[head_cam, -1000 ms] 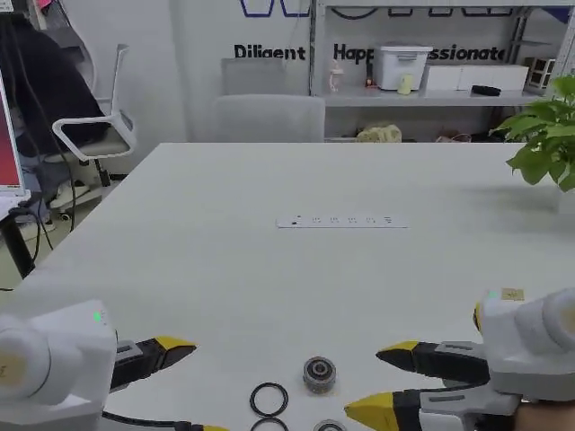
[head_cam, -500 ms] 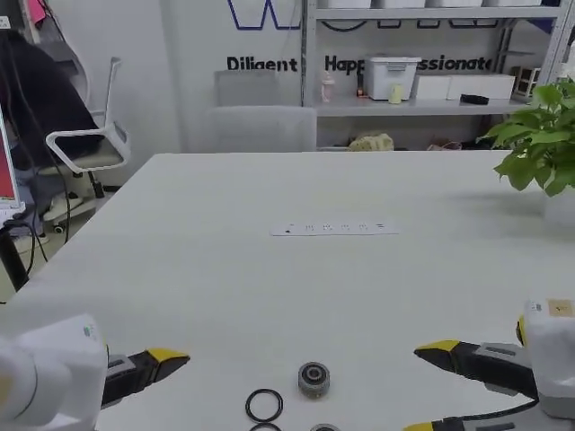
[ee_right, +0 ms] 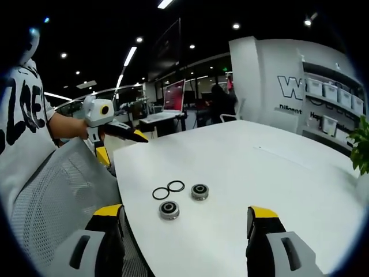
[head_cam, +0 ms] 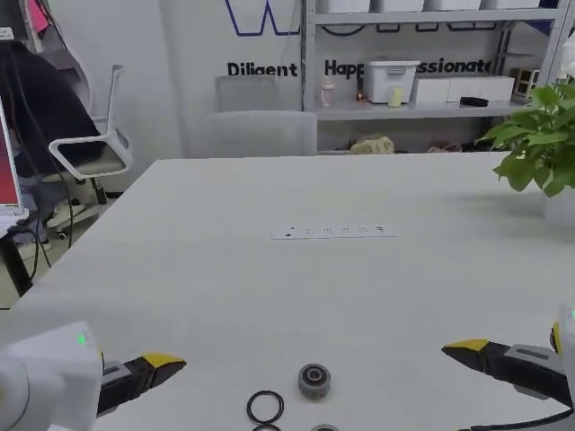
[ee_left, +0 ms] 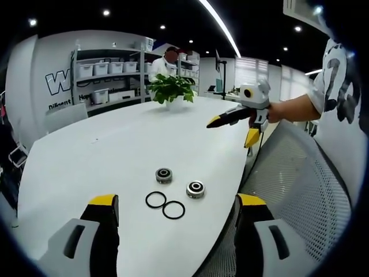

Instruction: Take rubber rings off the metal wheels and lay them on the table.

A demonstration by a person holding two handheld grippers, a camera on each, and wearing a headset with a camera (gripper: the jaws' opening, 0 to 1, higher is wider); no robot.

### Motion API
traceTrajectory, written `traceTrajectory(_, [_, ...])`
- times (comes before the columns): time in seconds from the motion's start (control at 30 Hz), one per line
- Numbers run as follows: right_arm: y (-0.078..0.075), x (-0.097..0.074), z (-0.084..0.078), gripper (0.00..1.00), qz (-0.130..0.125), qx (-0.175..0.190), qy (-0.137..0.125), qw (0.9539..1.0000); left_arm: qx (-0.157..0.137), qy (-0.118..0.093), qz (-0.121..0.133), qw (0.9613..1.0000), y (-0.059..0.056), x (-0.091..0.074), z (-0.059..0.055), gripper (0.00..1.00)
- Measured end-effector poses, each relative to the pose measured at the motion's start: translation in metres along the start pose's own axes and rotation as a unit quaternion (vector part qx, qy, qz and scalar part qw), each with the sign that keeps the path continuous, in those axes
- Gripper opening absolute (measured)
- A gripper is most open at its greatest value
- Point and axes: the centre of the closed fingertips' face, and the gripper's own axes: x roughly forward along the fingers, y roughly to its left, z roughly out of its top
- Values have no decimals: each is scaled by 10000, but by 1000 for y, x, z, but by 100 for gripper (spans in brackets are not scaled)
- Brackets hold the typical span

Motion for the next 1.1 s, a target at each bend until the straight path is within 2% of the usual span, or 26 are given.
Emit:
traceTrajectory(0.2, [3, -2, 3, 88, -4, -43, -86, 10000, 24, -15, 77, 10000, -1, -3, 2, 81])
traceTrajectory(0.43, [8, 2, -6, 88, 101, -125, 40, 9999, 32, 91, 149, 9998, -1, -3, -4, 81])
traceTrajectory(0.7, [15, 5, -2, 89, 188, -166, 14, 9997, -4, 93, 226, 9997, 2, -3, -6, 81])
traceTrajectory(1.1, [16, 5, -2, 89, 143, -218, 13, 9997, 54, 116, 233, 9996, 0, -2, -8, 80])
